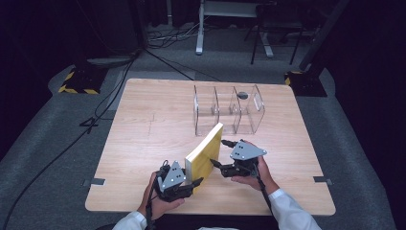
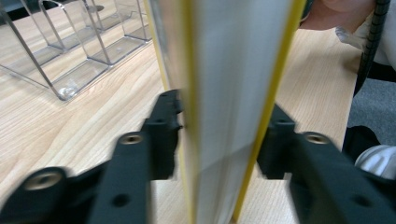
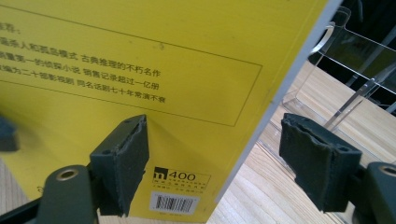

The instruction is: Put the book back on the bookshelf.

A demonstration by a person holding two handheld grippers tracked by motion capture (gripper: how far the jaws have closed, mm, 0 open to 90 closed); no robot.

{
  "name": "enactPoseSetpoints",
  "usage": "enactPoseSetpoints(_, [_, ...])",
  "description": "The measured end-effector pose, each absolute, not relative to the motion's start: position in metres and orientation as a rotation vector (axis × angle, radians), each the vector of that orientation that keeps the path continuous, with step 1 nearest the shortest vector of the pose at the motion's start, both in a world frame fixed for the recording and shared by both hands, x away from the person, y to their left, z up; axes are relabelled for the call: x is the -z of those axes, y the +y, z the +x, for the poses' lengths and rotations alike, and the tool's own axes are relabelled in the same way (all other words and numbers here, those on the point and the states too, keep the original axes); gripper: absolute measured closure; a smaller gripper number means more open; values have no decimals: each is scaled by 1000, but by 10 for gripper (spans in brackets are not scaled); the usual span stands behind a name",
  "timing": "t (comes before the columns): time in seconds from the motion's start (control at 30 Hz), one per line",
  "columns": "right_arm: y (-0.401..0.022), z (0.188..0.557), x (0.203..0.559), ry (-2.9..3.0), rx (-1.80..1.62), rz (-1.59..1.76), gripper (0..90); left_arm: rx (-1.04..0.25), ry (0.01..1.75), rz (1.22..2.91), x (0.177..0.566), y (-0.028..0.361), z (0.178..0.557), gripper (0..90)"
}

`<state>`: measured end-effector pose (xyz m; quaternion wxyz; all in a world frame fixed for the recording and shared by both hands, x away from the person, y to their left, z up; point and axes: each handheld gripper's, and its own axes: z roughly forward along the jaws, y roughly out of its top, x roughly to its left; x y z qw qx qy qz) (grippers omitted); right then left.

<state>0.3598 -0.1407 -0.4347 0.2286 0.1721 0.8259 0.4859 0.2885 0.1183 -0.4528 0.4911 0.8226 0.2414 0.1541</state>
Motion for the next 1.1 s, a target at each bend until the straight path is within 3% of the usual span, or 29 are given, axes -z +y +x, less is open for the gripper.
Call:
enactPoseSetpoints(0.07, [-144, 360, 435, 2269, -1338, 482, 248, -387, 587, 2002, 452, 120, 289, 679])
enactPoseSetpoints(0.23, [-154, 362, 435, 2265, -1340, 489, 247, -329, 555, 1999, 453, 128, 294, 737])
enactPoseSetpoints(0.5, [-180, 368, 439, 2310, -1423, 436, 233, -232, 435, 2023, 453, 140, 293, 747])
enactPoseSetpoints(0.73, [-177, 370, 448, 2420, -1536, 305, 233, -118, 355, 2031, 453, 160, 294, 744])
enactPoseSetpoints(0.87, [-167, 366, 451, 2466, -1559, 254, 293, -114, 338, 2039, 453, 164, 298, 744])
enactPoseSetpoints(1.0, [-157, 360, 454, 2527, -1544, 153, 430, -142, 368, 2041, 453, 167, 301, 729])
enactPoseSetpoints(1.1, [-155, 355, 456, 2524, -1520, 114, 467, -174, 399, 2043, 454, 170, 301, 704])
